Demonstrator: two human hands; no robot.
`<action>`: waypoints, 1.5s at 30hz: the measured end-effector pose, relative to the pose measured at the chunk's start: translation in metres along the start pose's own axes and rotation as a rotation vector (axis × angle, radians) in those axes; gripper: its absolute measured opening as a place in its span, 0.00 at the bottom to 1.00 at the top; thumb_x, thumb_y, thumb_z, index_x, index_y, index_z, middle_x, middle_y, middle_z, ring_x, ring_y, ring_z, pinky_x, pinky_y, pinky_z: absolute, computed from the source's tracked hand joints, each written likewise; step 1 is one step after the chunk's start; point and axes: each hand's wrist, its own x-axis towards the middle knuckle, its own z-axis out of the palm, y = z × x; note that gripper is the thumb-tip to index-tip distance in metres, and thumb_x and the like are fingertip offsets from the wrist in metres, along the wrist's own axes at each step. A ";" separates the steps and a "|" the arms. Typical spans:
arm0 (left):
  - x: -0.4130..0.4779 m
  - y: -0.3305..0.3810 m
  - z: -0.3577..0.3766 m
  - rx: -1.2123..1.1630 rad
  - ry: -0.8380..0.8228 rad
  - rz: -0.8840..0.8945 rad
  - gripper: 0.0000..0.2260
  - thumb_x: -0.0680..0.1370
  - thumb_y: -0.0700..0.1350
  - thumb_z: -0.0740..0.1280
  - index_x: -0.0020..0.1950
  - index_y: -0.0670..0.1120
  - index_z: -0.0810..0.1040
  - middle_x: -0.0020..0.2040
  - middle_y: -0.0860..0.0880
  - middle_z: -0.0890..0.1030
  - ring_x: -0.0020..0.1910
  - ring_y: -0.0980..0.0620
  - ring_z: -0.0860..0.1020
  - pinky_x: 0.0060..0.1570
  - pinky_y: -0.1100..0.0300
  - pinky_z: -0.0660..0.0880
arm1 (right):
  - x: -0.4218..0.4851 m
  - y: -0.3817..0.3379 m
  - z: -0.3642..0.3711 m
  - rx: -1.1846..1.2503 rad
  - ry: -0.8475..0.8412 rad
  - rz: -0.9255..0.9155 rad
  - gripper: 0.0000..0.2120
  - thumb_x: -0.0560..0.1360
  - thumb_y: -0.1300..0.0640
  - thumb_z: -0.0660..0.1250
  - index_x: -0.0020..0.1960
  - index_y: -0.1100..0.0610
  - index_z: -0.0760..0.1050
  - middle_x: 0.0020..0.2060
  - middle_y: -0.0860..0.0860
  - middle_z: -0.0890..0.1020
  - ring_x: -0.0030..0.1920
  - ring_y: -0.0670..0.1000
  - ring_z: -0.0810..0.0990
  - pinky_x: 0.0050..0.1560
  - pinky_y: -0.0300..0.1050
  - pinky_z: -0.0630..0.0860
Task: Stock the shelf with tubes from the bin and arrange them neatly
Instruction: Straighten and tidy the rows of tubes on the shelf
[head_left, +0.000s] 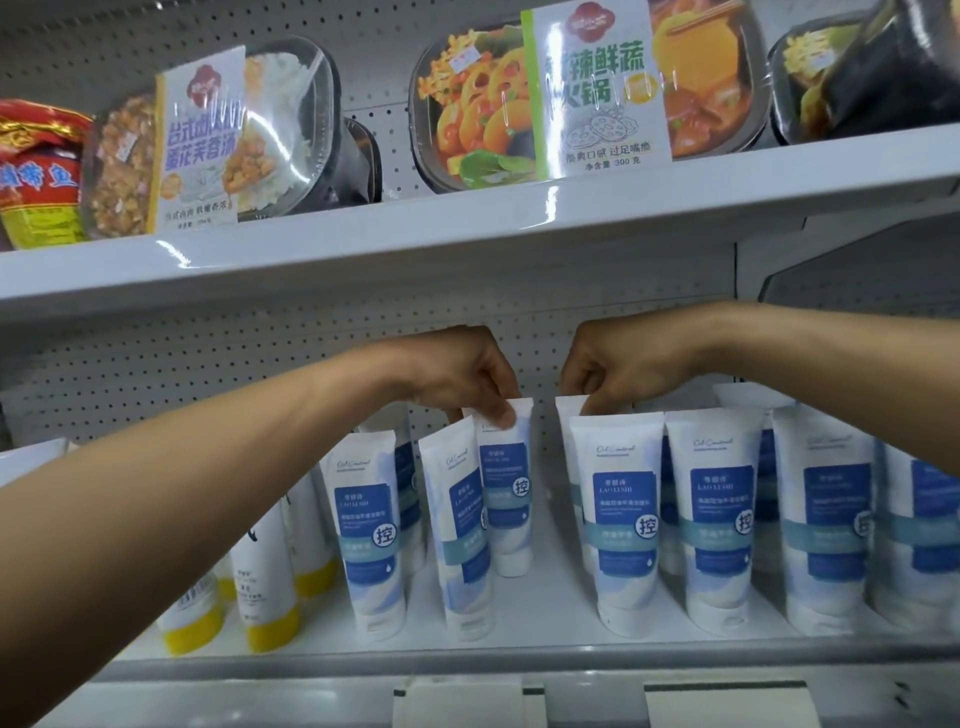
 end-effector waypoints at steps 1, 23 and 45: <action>0.001 0.001 0.001 -0.015 -0.005 0.007 0.09 0.75 0.44 0.72 0.54 0.45 0.83 0.50 0.50 0.86 0.47 0.56 0.83 0.46 0.60 0.80 | 0.000 0.000 0.000 0.003 0.002 -0.002 0.08 0.75 0.54 0.70 0.52 0.54 0.83 0.45 0.46 0.86 0.45 0.45 0.85 0.52 0.44 0.81; -0.012 0.014 0.002 0.038 0.100 0.037 0.12 0.76 0.49 0.71 0.59 0.51 0.81 0.51 0.55 0.84 0.50 0.58 0.82 0.56 0.60 0.77 | -0.012 -0.003 -0.002 -0.032 0.184 -0.017 0.11 0.76 0.51 0.68 0.56 0.52 0.80 0.49 0.43 0.83 0.50 0.44 0.81 0.57 0.43 0.78; -0.072 0.028 0.025 -0.086 0.140 -0.110 0.08 0.75 0.45 0.73 0.52 0.46 0.84 0.44 0.52 0.86 0.43 0.51 0.85 0.47 0.53 0.83 | -0.043 -0.023 0.022 0.016 -0.001 -0.016 0.06 0.74 0.50 0.71 0.41 0.48 0.76 0.39 0.43 0.84 0.41 0.47 0.85 0.45 0.49 0.82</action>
